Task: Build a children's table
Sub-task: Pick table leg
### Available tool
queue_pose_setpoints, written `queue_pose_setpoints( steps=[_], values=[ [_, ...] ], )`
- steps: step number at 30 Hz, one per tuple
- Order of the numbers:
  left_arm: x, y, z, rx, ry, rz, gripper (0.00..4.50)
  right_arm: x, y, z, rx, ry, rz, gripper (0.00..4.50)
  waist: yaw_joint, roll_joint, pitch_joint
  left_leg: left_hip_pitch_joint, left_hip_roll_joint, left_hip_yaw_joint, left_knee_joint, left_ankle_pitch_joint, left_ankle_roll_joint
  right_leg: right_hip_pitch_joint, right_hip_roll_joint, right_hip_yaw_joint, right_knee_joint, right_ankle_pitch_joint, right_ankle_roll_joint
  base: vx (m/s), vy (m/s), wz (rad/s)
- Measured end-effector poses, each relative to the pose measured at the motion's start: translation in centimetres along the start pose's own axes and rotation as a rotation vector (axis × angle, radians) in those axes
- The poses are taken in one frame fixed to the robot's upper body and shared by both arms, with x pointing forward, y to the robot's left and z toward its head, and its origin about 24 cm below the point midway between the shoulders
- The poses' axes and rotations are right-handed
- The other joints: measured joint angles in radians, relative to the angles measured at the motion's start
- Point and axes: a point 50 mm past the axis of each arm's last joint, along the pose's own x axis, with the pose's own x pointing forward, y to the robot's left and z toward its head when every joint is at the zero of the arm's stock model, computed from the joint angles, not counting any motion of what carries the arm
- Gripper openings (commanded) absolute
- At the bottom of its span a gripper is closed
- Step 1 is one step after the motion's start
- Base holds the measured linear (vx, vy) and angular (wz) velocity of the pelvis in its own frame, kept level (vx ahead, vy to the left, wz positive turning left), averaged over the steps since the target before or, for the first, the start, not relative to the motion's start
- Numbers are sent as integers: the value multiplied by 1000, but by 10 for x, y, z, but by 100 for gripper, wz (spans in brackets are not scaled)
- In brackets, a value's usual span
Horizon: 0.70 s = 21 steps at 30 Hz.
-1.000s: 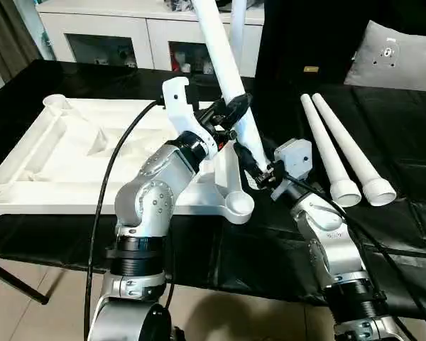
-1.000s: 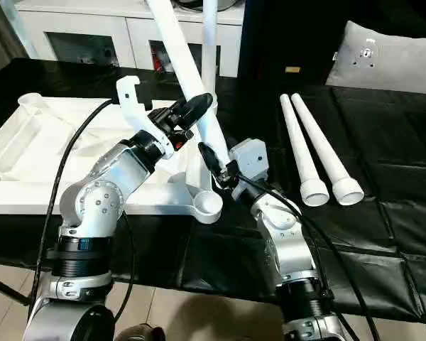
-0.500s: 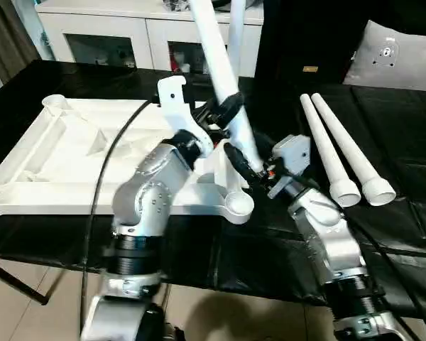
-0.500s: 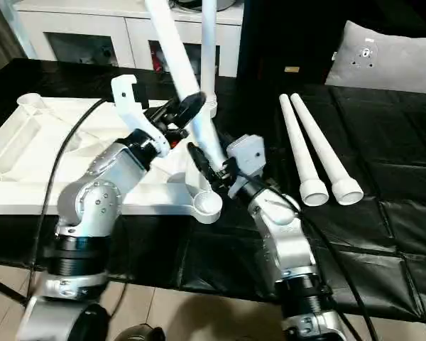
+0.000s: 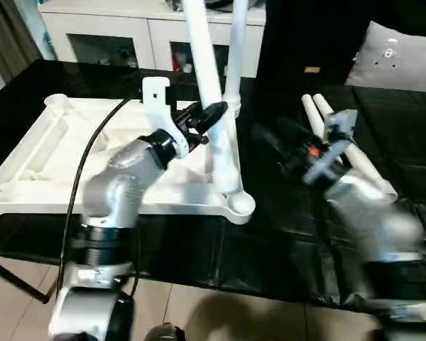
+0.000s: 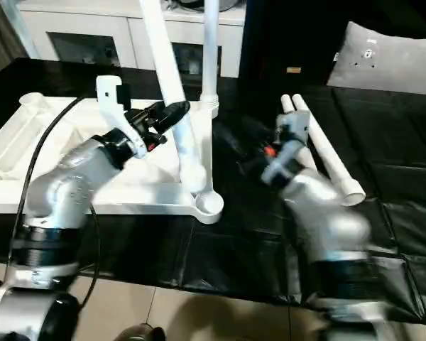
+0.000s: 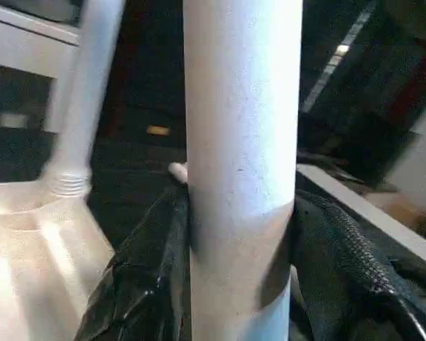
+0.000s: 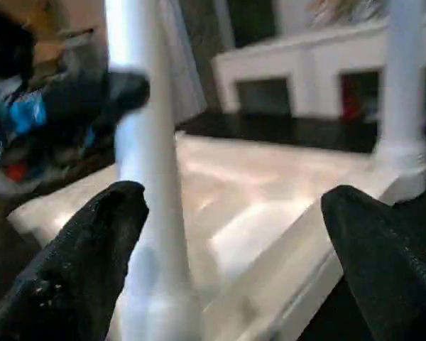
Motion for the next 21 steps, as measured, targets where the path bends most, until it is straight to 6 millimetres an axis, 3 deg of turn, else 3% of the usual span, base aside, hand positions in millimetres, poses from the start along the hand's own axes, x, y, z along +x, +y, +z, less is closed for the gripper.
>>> queue_pose_setpoints(
  steps=[10,21],
  values=[
    [-4,-25,7,5,71,-336,193,-7,23,6,-1,147,304,440,13,0,0,1,0,0,1,0,0,0,0,0,1,0,0,0,0,0],
    [-5,-58,5,43,126,-662,183,-2,39,-3,38,257,509,330,16,0,0,1,0,0,2,0,0,1,0,0,2,0,0,0,0,0]
  ],
)
